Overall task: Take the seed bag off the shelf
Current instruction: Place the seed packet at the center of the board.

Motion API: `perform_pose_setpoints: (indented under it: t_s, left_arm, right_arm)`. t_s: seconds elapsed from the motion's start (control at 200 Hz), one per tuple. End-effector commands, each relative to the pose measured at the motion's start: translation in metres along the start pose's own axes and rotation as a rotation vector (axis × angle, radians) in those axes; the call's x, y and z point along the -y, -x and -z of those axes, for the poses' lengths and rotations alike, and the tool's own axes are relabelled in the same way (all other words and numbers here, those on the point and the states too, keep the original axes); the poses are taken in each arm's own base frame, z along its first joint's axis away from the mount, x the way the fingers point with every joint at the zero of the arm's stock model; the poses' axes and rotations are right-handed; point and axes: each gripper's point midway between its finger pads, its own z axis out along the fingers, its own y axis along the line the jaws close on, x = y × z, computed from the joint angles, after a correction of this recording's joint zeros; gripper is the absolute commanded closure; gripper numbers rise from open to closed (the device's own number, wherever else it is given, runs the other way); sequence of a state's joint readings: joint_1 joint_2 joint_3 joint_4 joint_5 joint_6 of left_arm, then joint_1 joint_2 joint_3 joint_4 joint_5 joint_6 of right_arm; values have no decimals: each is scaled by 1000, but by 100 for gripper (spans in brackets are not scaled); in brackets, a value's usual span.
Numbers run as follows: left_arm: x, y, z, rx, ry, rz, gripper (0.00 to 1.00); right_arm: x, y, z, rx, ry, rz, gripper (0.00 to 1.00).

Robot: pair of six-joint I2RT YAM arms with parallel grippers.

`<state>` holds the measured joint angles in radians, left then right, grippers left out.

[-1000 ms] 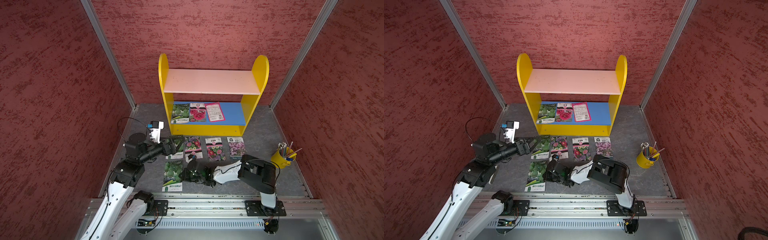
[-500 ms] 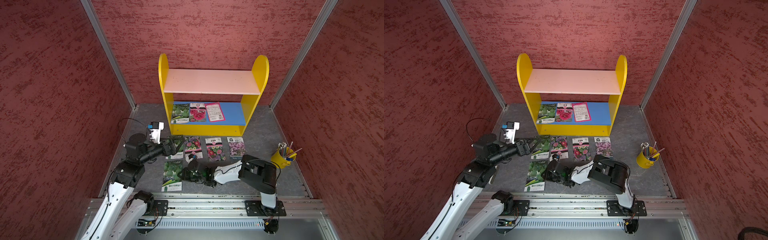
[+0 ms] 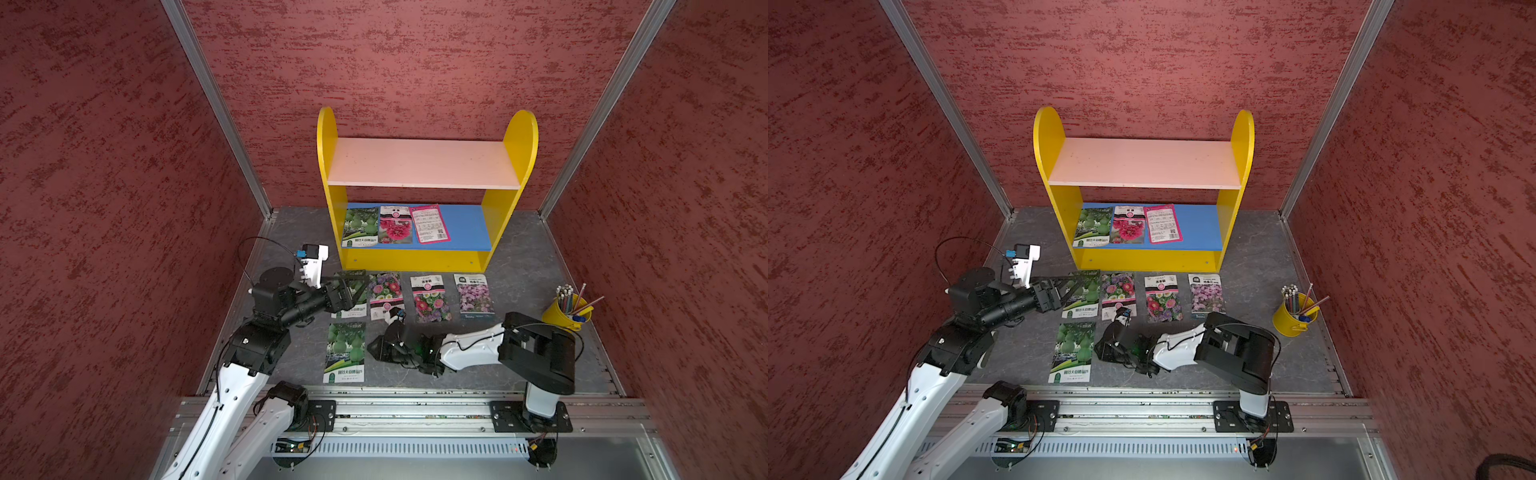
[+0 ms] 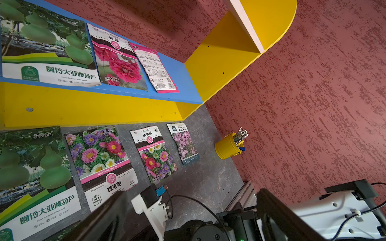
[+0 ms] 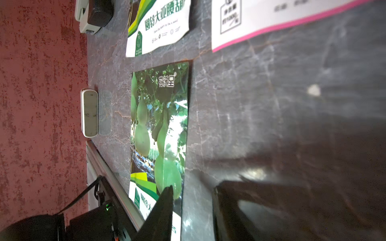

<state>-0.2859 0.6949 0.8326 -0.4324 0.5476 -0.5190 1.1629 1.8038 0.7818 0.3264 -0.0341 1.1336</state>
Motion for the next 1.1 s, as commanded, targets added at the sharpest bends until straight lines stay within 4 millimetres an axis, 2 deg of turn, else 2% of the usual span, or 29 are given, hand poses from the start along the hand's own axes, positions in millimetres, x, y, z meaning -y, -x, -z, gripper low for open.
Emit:
perform_pose_setpoints:
  t_s: [0.0, 0.065, 0.165, 0.25, 0.341, 0.386, 0.406, 0.501, 0.711, 0.872, 1.097]
  left_arm:
    - [-1, 4, -3, 15, -12, -11, 0]
    - [-2, 4, -6, 12, -14, -10, 0]
    - [-2, 5, -10, 9, -23, -7, 0]
    - [-2, 5, -12, 6, -25, -6, 0]
    - [-3, 5, -14, 5, -23, -3, 0]
    - [-5, 5, -15, 4, -19, 1, 0]
    - [-5, 5, -16, 3, -18, 4, 0]
    - [-7, 4, -19, -1, -14, 10, 0]
    - [-5, 3, -27, -16, -18, 5, 0]
    - [0, -1, -36, -44, -34, 1, 0]
    - [8, -8, -52, -67, -49, -30, 0]
  right_arm:
    - [-47, 5, 14, -10, 190, 150, 56]
    - [-69, 0, 24, -35, 293, 203, 52]
    - [-89, 2, 42, -44, 351, 281, 49]
    - [-95, 8, 59, -37, 338, 360, 47]
    - [-102, 24, 84, 13, 288, 471, 45]
    - [-96, 33, 93, 38, 213, 534, 43]
    - [-100, 41, 105, 71, 200, 560, 42]
    - [-95, 69, 129, 147, 83, 639, 36]
    - [-86, 124, 170, 256, -70, 742, 24]
    - [-75, 174, 189, 330, -159, 755, 19]
    - [-61, 241, 197, 394, -252, 759, 16]
